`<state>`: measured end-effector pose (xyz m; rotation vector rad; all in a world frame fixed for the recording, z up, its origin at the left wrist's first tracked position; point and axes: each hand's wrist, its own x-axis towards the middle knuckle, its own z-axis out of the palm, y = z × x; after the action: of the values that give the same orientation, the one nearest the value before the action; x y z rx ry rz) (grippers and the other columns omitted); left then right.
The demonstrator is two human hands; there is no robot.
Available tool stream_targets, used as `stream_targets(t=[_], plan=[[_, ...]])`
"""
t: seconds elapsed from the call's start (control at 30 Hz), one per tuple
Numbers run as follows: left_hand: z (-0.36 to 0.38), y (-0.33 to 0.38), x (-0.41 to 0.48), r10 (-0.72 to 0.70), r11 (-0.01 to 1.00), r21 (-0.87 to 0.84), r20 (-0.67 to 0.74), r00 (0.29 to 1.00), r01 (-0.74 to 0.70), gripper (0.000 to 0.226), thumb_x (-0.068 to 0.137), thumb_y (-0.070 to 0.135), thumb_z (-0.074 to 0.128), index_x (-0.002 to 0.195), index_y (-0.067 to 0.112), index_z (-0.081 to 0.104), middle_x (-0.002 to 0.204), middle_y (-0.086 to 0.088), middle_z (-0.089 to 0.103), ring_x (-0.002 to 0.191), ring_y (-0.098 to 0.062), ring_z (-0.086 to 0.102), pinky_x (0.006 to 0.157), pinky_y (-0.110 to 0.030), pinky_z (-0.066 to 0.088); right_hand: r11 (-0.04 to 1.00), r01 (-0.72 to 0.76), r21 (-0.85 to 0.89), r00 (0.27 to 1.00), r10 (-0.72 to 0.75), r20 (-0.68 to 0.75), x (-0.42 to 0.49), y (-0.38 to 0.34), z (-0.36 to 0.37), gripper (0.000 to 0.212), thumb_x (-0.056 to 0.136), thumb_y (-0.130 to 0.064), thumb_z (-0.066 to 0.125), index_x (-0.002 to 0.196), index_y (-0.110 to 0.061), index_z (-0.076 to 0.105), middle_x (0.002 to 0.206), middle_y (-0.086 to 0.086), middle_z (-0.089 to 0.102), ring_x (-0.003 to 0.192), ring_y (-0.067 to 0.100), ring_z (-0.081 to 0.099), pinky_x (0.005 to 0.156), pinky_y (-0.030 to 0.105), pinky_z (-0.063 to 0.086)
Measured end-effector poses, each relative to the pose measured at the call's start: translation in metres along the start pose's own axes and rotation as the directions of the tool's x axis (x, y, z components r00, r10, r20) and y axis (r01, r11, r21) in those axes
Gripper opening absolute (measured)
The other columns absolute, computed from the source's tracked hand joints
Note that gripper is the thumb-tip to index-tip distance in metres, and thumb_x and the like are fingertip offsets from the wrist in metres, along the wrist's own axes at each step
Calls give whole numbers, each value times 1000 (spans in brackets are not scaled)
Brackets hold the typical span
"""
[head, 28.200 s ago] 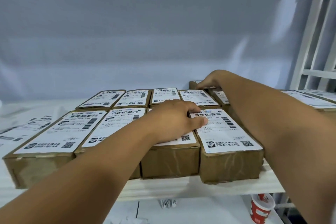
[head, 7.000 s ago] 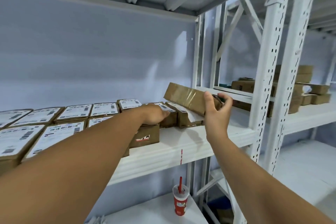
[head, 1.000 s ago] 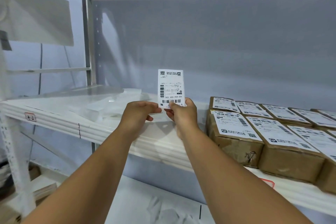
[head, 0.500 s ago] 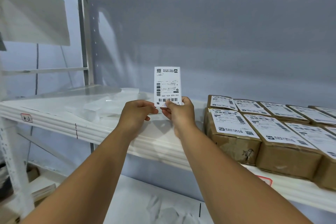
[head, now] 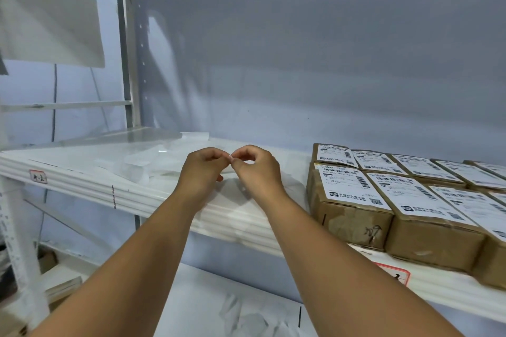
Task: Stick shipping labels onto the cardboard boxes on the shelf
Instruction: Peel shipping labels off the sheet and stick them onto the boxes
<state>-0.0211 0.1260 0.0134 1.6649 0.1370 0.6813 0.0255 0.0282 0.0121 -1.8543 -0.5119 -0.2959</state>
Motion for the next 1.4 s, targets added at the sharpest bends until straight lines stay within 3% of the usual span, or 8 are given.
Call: stream_targets(t=[0.1,0.4,0.5,0.67,0.83,1.0,1.2,1.4], plan=[[0,-2,2,0,1000,2,3,1000,0,17,88,10,59,73,16,65,73,7,62,59,-5,51,45,-5,38,999,-18,38,1000,17,23,-2,-2,-2,5,83,-25,64,84,-24,69,80,-14,65,83,8,61,79,28,52],[-4,-5,2,6,998,59,20,1000,-8,14,87,14,61,75,16,67,74,9,61,52,-3,52,54,-16,40,999,19,-37,998,-21,-61,0,-1,-4,17,91,-18,52,86,-16,68,77,-9,61,76,10,54,59,10,37],[-5,-5,3,-28,998,52,-21,999,29,16,87,12,55,72,15,58,76,6,59,45,-4,57,56,-24,36,999,-17,-29,990,13,-138,3,-2,-6,16,93,-16,46,90,-14,62,79,-7,57,77,13,53,62,21,37],[-12,-4,2,-105,957,-280,-88,991,77,22,93,5,40,72,12,45,71,-2,55,53,-8,65,51,-17,43,993,-51,109,938,85,-337,8,1,-9,16,93,-11,41,82,-16,51,75,-1,59,79,27,61,71,32,45],[-17,-4,4,-232,774,-631,-219,948,44,22,95,5,31,78,12,44,72,-6,51,52,-6,66,47,-15,48,989,-91,119,874,137,-467,10,2,-17,21,99,-14,36,101,-8,55,87,-1,53,82,18,46,65,23,28],[-16,-2,5,-282,673,-739,-283,917,-21,30,92,2,20,82,5,48,84,-15,64,66,-16,71,53,-18,53,975,-104,194,818,195,-542,11,3,-19,21,100,-13,34,104,-3,53,80,-2,47,79,19,43,59,19,23],[-19,1,10,-442,546,-829,-409,798,-123,37,84,0,15,105,2,45,85,-20,63,51,-19,68,47,-20,50,931,-82,355,736,297,-608,12,2,-23,22,100,-10,32,106,-1,51,89,5,49,82,22,44,59,18,24],[-20,-2,16,-452,594,-802,-405,794,-71,31,85,0,21,84,4,52,81,-12,62,46,-13,62,46,-16,43,845,-118,522,818,380,-431,20,6,-12,16,99,-19,34,91,-17,47,87,0,53,88,35,60,62,35,49]])
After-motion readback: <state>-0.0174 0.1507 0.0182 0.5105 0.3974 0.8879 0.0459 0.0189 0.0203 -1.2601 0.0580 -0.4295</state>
